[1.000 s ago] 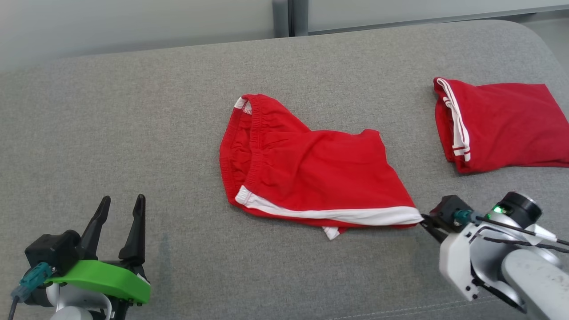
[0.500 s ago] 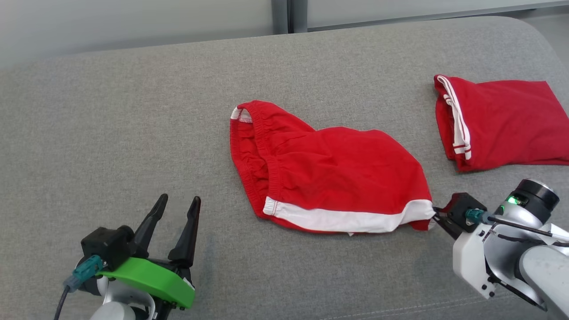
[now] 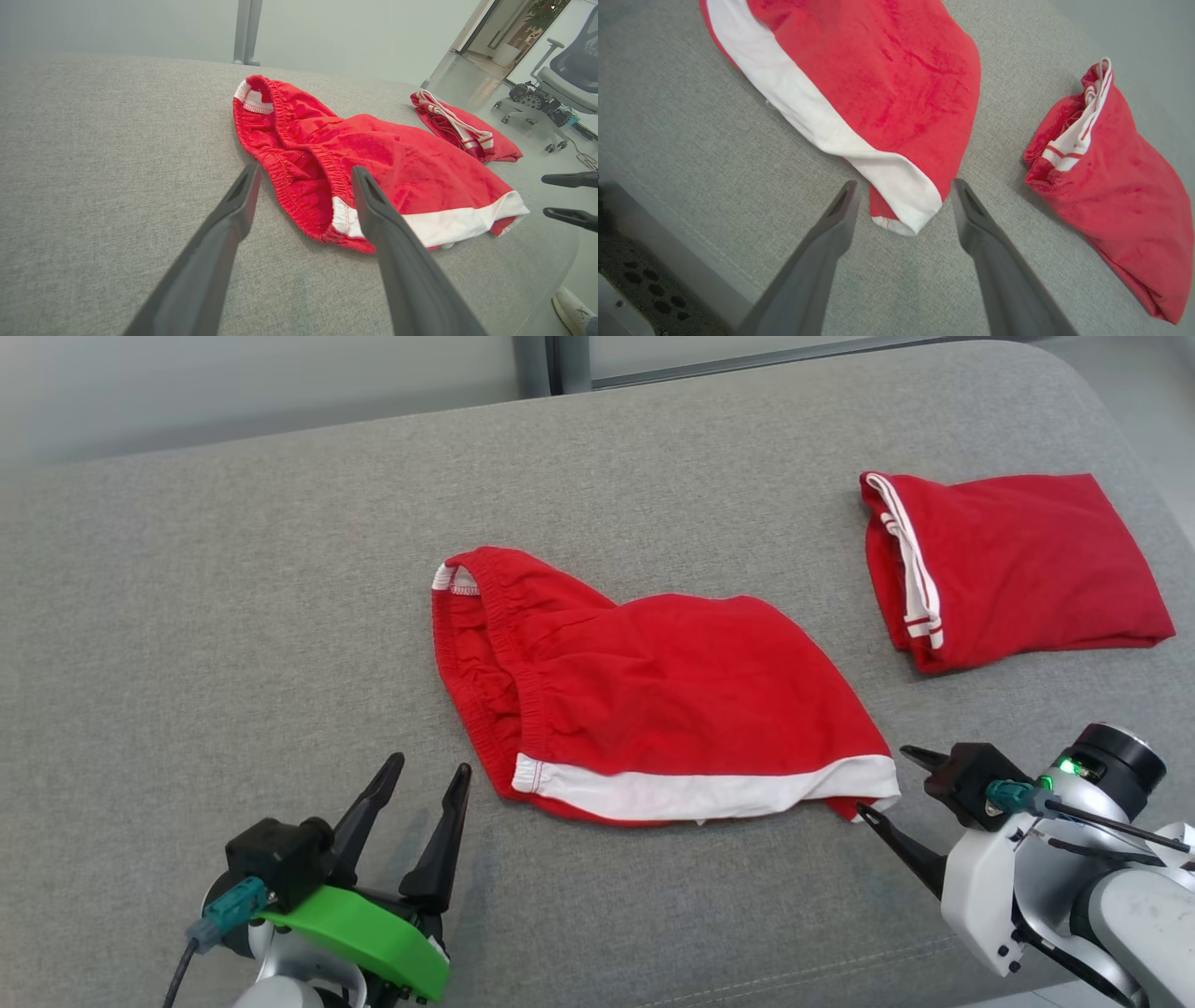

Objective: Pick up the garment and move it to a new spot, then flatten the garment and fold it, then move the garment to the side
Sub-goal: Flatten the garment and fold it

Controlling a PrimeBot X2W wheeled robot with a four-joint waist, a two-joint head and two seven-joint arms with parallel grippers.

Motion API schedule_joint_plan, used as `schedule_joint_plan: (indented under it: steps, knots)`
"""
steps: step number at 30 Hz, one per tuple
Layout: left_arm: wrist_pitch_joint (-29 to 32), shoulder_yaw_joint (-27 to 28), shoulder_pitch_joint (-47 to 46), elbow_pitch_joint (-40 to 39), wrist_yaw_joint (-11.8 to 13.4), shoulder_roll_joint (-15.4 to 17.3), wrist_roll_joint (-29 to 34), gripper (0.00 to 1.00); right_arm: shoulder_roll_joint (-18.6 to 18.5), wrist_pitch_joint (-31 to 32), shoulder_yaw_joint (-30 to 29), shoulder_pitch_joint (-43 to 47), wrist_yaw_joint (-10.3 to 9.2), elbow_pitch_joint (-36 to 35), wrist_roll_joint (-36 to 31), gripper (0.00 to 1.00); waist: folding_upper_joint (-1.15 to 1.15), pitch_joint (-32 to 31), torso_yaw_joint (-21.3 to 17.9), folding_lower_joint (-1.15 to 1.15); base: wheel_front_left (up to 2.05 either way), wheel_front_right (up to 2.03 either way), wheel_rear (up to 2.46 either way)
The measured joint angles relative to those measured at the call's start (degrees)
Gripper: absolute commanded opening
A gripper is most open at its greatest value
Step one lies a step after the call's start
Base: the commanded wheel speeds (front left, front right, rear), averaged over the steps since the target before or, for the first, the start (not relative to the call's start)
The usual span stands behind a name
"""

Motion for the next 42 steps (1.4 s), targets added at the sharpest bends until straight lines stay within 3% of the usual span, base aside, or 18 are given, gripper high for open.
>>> schedule_joint_plan:
  steps: [8, 13, 17, 27, 33, 38, 42]
  knots:
    - [1.04, -1.55, -0.85, -0.18, -0.34, -0.26, 1.27, 1.00, 0.14, -0.31, -2.58, 4.14, -2.94, 0.18, 3.87, 1.00, 0.00, 0.29, -2.51, 0.00, 0.00, 0.00, 0.00]
    - [1.92, -2.89, -1.86, 0.03, -0.79, -0.27, 1.92, 1.00, 2.57, -2.66, -5.69, 6.64, -5.82, 1.67, 8.08, 1.00, 0.00, 0.77, -3.36, 0.00, 0.00, 0.00, 0.00]
    - [3.02, -4.00, -2.79, 0.68, -1.37, 0.11, 2.96, 1.00, 4.99, -5.13, -7.03, 6.97, -6.86, 3.08, 10.07, 0.88, 0.00, 1.06, -3.15, 0.00, 0.00, 0.00, 0.00]
    - [5.50, -6.68, -6.26, 2.72, -2.82, -0.30, 4.43, 1.00, 7.28, -6.71, -6.28, 7.98, -6.90, 9.00, 11.29, 0.73, 0.00, 1.69, -0.97, 0.00, 0.00, 0.00, 0.00]
    - [5.98, -6.91, -7.37, 3.94, -2.90, -0.80, 4.68, 1.00, 8.57, -7.94, -6.10, 7.80, -6.86, 11.51, 11.36, 0.51, 0.00, 2.26, -0.26, 0.00, 0.00, 0.00, 0.00]
    - [5.97, -7.04, -8.09, 4.59, -3.37, -1.55, 4.67, 1.00, 9.55, -9.33, -6.17, 7.10, -6.79, 12.48, 11.80, 0.50, 0.00, 2.41, -0.08, 0.00, 0.00, 0.00, 0.00]
    - [5.95, -6.71, -8.09, 5.26, -3.37, -1.74, 4.66, 1.00, 11.44, -11.21, -7.71, 7.45, -6.80, 12.57, 15.01, 0.58, 0.00, 2.42, 0.08, 0.00, 0.00, 0.00, 0.00]
